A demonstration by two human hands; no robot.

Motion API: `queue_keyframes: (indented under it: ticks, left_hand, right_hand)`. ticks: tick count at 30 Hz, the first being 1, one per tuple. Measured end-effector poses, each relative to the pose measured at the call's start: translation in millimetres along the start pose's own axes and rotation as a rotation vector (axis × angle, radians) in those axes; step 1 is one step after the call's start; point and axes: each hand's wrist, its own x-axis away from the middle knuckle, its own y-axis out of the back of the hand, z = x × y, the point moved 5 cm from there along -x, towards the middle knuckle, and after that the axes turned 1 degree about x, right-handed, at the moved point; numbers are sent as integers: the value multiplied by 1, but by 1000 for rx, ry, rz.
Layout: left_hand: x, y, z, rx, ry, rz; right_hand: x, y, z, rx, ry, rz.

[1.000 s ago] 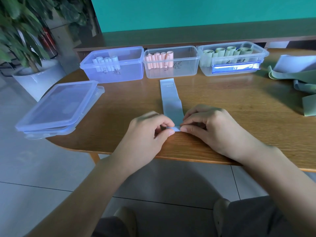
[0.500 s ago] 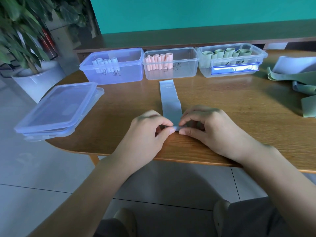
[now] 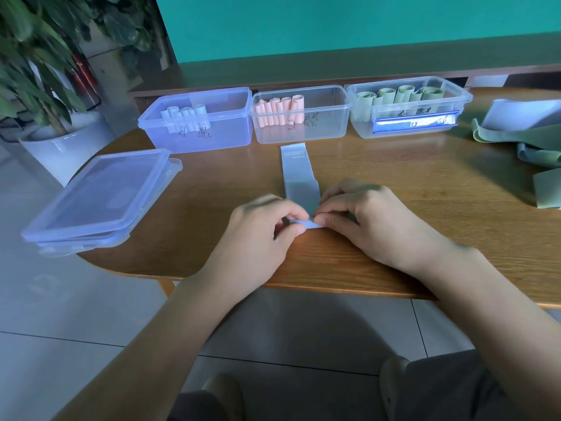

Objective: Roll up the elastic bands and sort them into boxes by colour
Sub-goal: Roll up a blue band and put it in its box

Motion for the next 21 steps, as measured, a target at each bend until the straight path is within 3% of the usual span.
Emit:
queue_keyframes:
  ticks: [21]
  left_hand:
    - [-11, -7, 10, -9, 39, 13]
  right_hand:
    - [-5, -3, -8, -12, -84, -15]
